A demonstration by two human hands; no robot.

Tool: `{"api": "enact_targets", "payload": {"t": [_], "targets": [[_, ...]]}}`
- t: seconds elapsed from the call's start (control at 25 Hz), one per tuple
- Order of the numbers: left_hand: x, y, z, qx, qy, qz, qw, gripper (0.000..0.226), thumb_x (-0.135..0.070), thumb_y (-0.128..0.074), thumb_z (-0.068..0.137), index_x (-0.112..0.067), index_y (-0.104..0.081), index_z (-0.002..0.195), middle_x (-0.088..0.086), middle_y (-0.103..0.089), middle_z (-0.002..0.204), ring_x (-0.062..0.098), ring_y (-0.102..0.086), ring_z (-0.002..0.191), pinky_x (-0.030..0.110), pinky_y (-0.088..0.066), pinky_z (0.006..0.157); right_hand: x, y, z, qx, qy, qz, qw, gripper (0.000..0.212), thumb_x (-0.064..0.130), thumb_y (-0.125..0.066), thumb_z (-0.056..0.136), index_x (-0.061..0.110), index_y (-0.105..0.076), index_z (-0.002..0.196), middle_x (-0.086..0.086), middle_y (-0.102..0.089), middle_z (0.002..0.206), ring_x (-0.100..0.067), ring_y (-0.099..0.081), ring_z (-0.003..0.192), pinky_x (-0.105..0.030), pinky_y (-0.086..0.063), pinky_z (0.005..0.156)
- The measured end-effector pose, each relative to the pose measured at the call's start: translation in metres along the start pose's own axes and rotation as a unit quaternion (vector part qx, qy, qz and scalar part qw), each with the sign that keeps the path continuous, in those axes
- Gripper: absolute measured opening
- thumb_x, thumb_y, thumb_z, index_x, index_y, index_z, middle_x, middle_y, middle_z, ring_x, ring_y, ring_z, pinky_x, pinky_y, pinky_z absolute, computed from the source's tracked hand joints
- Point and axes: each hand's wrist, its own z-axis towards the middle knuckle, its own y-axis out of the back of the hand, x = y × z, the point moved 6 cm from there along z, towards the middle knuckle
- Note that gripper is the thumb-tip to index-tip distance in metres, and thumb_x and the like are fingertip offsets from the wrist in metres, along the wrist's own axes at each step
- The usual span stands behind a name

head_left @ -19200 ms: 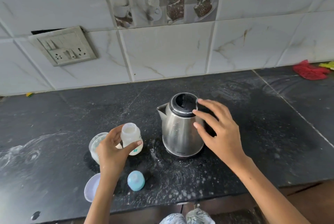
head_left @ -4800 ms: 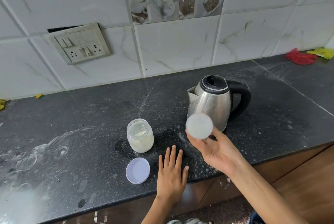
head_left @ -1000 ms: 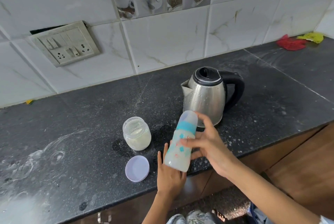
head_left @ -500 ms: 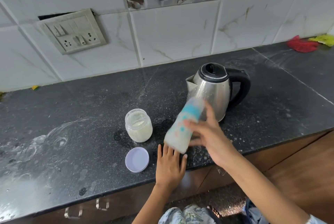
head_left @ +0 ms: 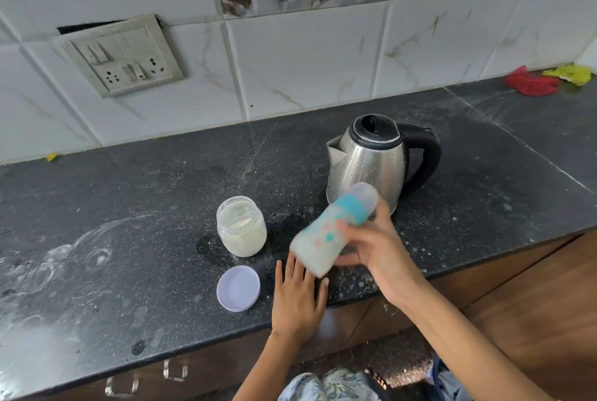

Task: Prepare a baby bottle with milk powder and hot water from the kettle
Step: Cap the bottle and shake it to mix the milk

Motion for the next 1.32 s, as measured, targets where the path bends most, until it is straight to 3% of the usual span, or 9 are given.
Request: {"api": "enact_targets", "payload": {"t": [0.08,0.24,0.4,0.52,0.68,0.84,1.0,1.2,1.32], "targets": [[0.002,-0.006,-0.003,0.0,0.011,0.0,1.0,0.054,-0.04,-0.041,0.095,-0.017,-0.036,0.144,0.011,-0.043,0.147,0.032,-0.038,0.137,0.05,-0.033,0.11,0.006,0.007,0.003,-0.035,0.02,0.053,0.998,0.069,0.019,-0.068,0.072,0.022,-0.034,0.132,-0.011,-0.061,0.114,-0.023,-0.072,0.091,-0.042,-0.06,0.054],[0.007,-0.007,-0.007,0.045,0.058,-0.056,0.996,0.07,-0.053,-0.025,0.096,-0.016,-0.006,0.153,0.008,-0.01,0.16,0.013,-0.031,0.139,0.03,-0.022,0.112,0.003,-0.008,-0.003,0.095,-0.027,-0.11,0.989,0.087,0.01,-0.082,0.069,0.041,-0.036,0.137,-0.007,-0.069,0.109,-0.027,-0.072,0.096,-0.035,-0.059,0.05],[0.003,-0.007,-0.001,0.027,0.034,0.026,0.999,0.053,-0.042,-0.041,0.094,-0.017,-0.043,0.14,0.009,-0.042,0.148,0.031,-0.038,0.137,0.048,-0.024,0.11,0.02,0.01,0.011,-0.038,0.015,0.001,0.999,0.064,0.029,-0.069,0.071,0.024,-0.042,0.129,-0.01,-0.064,0.113,-0.019,-0.074,0.084,-0.034,-0.058,0.049],[0.0,-0.005,0.002,0.023,-0.002,0.025,0.999,0.052,-0.037,-0.048,0.09,-0.017,-0.041,0.137,0.011,-0.051,0.14,0.035,-0.046,0.131,0.054,-0.038,0.106,0.008,-0.008,0.0,0.04,-0.028,-0.073,0.996,0.058,0.03,-0.072,0.069,0.026,-0.047,0.122,-0.006,-0.07,0.097,-0.021,-0.074,0.081,-0.035,-0.058,0.047],[0.006,-0.01,0.001,0.038,0.036,0.068,0.996,0.053,-0.043,-0.041,0.094,-0.016,-0.045,0.14,0.009,-0.039,0.15,0.03,-0.034,0.14,0.047,-0.021,0.111,0.02,0.021,0.015,-0.102,0.024,0.017,0.994,0.048,0.024,-0.064,0.088,0.018,-0.042,0.131,-0.008,-0.065,0.112,-0.022,-0.072,0.087,-0.034,-0.058,0.052],[0.001,-0.008,-0.001,0.012,-0.007,0.035,0.999,0.053,-0.037,-0.049,0.09,-0.014,-0.042,0.137,0.012,-0.051,0.14,0.036,-0.046,0.131,0.051,-0.032,0.106,0.007,-0.004,0.003,0.032,-0.009,-0.069,0.997,0.055,0.022,-0.069,0.081,0.023,-0.044,0.13,-0.013,-0.068,0.112,-0.024,-0.073,0.091,-0.034,-0.059,0.054],[0.006,-0.009,0.003,0.037,0.033,0.068,0.996,0.054,-0.043,-0.04,0.094,-0.016,-0.044,0.141,0.01,-0.04,0.15,0.031,-0.036,0.139,0.047,-0.022,0.11,0.021,0.017,0.015,-0.096,0.046,0.022,0.994,0.059,0.033,-0.067,0.082,0.017,-0.042,0.133,-0.014,-0.065,0.121,-0.024,-0.072,0.094,-0.041,-0.061,0.064],[0.001,-0.007,-0.001,0.012,0.0,0.036,0.999,0.051,-0.038,-0.047,0.092,-0.014,-0.042,0.137,0.013,-0.051,0.14,0.036,-0.044,0.132,0.05,-0.034,0.107,0.012,-0.004,0.0,-0.002,0.006,-0.084,0.996,0.058,0.028,-0.072,0.073,0.017,-0.048,0.124,-0.013,-0.07,0.108,-0.019,-0.074,0.083,-0.032,-0.059,0.053],[0.006,-0.009,0.001,0.034,0.034,0.061,0.997,0.053,-0.042,-0.04,0.095,-0.015,-0.045,0.14,0.01,-0.039,0.15,0.031,-0.034,0.14,0.048,-0.024,0.112,0.021,0.02,0.008,-0.137,0.04,0.006,0.99,0.043,0.03,-0.064,0.088,0.017,-0.048,0.126,-0.008,-0.067,0.112,-0.014,-0.072,0.083,-0.035,-0.061,0.062]]}}
